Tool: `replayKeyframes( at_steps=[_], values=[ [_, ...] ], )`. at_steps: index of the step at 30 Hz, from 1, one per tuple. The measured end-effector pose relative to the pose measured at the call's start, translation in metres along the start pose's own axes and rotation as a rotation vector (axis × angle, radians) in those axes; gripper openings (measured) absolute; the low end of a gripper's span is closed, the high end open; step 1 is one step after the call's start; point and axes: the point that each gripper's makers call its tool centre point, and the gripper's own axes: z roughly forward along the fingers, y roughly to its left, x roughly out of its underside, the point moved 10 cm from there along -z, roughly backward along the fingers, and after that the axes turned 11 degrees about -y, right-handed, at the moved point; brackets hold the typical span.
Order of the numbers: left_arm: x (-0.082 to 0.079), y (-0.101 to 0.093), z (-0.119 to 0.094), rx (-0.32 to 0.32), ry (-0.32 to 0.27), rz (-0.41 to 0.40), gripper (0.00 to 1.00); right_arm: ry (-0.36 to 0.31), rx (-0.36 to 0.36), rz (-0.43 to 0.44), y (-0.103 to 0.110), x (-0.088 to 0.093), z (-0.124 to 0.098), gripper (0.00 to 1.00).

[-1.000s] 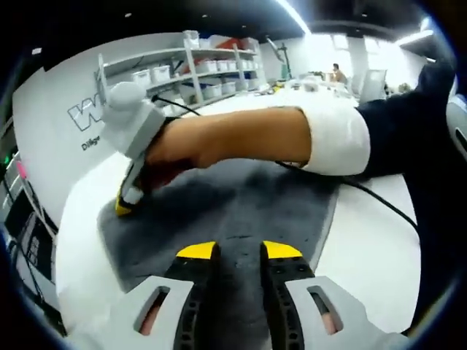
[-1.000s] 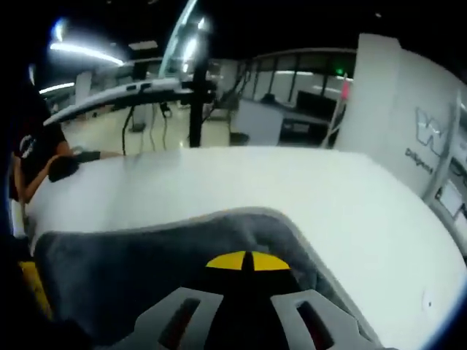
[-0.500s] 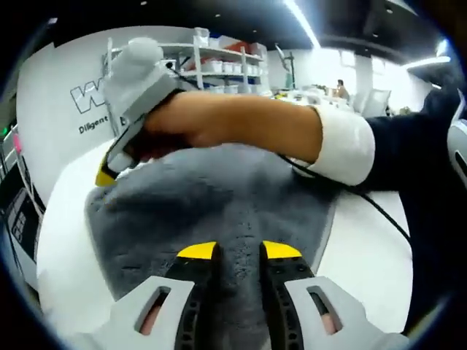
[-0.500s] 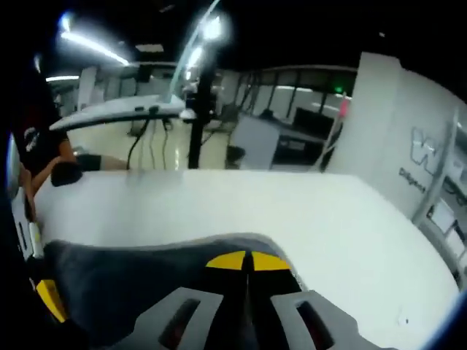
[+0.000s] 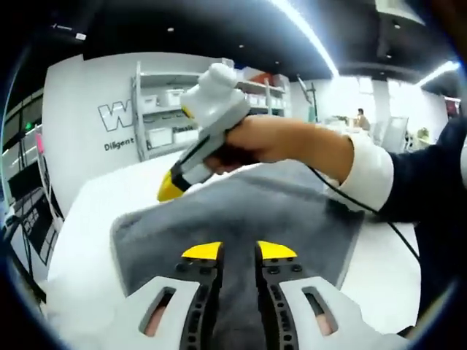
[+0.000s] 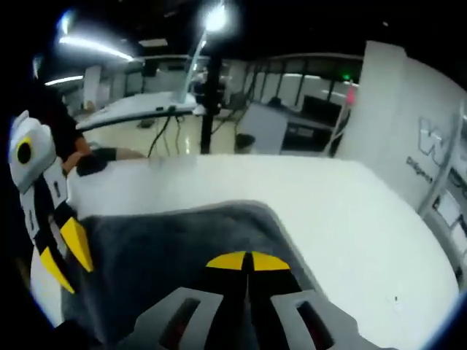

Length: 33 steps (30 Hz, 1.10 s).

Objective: Open the folded towel by lifting each exposed corner and separating the folded layers until the towel lies flat within the target outline without major curled edges

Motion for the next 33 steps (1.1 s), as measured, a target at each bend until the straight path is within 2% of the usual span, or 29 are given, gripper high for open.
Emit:
replayKeyframes(
  at_steps=[3, 7, 10, 14, 15, 17, 20, 24, 25, 26, 27, 28, 29, 33],
  values=[
    [0.0, -0.003, 0.004, -0.011, 0.01, 0.014, 0.14, 0.018, -0.026, -0.023, 0.003, 0.008, -0.012, 0.0],
    [0.003, -0.002, 0.005, -0.046, 0.033, 0.039, 0.13, 0.037, -0.033, 0.0, 0.0, 0.016, -0.028, 0.0],
    [0.005, -0.001, 0.006, -0.053, 0.04, 0.038, 0.13, 0.081, -0.036, 0.003, 0.0, 0.024, -0.037, 0.0],
    [0.01, 0.003, 0.007, -0.088, 0.054, 0.035, 0.13, 0.139, -0.044, 0.001, 0.002, 0.035, -0.039, 0.0],
    [0.011, 0.002, 0.006, -0.093, 0.054, 0.005, 0.13, 0.15, -0.051, 0.005, 0.003, 0.037, -0.038, 0.0],
    [0.014, 0.002, 0.006, -0.086, 0.06, -0.042, 0.13, 0.175, -0.074, 0.015, 0.006, 0.043, -0.035, 0.0],
    [0.019, 0.0, 0.008, -0.079, 0.09, -0.042, 0.12, 0.216, -0.094, 0.016, 0.01, 0.05, -0.03, 0.0],
    [0.023, -0.004, 0.011, -0.072, 0.124, -0.035, 0.12, 0.213, -0.1, 0.004, 0.011, 0.05, -0.028, 0.0],
    [0.025, -0.004, 0.012, -0.081, 0.138, -0.027, 0.12, 0.213, -0.099, 0.005, 0.011, 0.05, -0.027, 0.0],
    [0.027, -0.003, 0.011, -0.121, 0.186, 0.017, 0.12, 0.204, -0.089, 0.012, 0.011, 0.05, -0.026, 0.0],
    [0.029, -0.002, 0.012, -0.138, 0.209, 0.038, 0.12, 0.195, -0.086, 0.01, 0.011, 0.05, -0.025, 0.0],
    [0.031, -0.003, 0.012, -0.145, 0.225, 0.04, 0.11, 0.19, -0.085, 0.008, 0.011, 0.05, -0.025, 0.0],
    [0.03, -0.003, 0.013, -0.137, 0.201, 0.028, 0.11, 0.186, -0.083, 0.009, 0.011, 0.05, -0.024, 0.0],
    [0.031, -0.004, 0.012, -0.144, 0.203, 0.017, 0.1, 0.176, -0.08, 0.011, 0.012, 0.051, -0.024, 0.0]
  ],
)
